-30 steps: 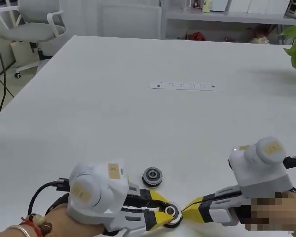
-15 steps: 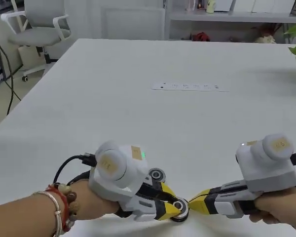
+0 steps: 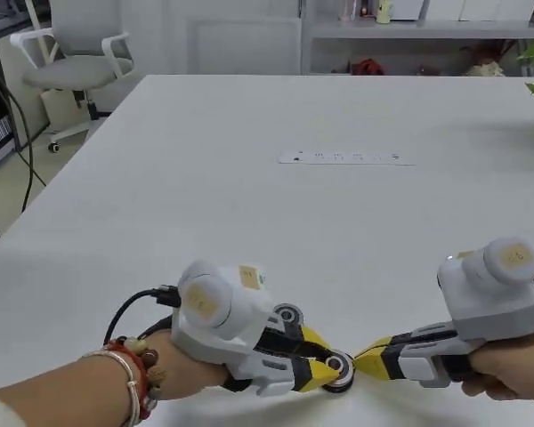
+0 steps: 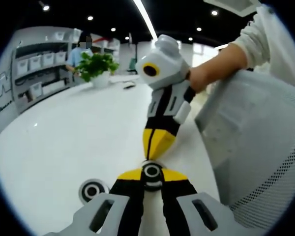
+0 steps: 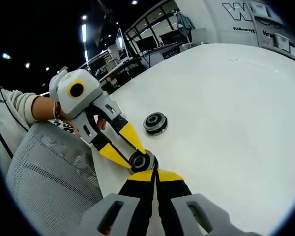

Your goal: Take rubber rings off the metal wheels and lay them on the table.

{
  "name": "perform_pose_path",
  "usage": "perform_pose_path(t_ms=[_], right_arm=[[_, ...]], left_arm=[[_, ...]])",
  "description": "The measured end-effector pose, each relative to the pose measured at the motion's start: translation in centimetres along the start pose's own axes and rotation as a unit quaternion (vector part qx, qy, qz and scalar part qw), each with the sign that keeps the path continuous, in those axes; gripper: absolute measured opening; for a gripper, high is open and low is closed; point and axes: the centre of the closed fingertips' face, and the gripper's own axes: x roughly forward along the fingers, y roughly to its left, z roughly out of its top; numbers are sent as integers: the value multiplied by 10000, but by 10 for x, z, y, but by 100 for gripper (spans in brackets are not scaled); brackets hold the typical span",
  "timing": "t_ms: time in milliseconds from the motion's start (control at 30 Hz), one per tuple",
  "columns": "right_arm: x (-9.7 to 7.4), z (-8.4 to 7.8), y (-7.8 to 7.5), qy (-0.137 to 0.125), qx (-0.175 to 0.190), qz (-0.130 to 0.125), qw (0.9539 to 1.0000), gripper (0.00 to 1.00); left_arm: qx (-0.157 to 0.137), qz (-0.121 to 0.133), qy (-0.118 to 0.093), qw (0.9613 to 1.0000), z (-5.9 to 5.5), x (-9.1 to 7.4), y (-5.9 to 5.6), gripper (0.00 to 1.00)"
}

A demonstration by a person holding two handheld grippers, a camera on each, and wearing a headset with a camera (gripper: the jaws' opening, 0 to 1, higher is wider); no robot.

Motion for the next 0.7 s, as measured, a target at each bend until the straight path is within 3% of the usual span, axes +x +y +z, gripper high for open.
perform_pose_path(t_ms=[200, 433, 700], right_arm=[[-1, 1, -1, -41, 77, 17, 10000, 0], [-3, 5, 2, -158, 384, 119, 9991, 0], [-3, 6, 5, -166, 489, 157, 9985, 0]], left_arm=[[-14, 29, -128, 9999, 1, 0, 0, 13], [8, 25, -143, 9999, 1, 1, 1, 13], [15, 37, -141, 9999, 1, 1, 1, 13]])
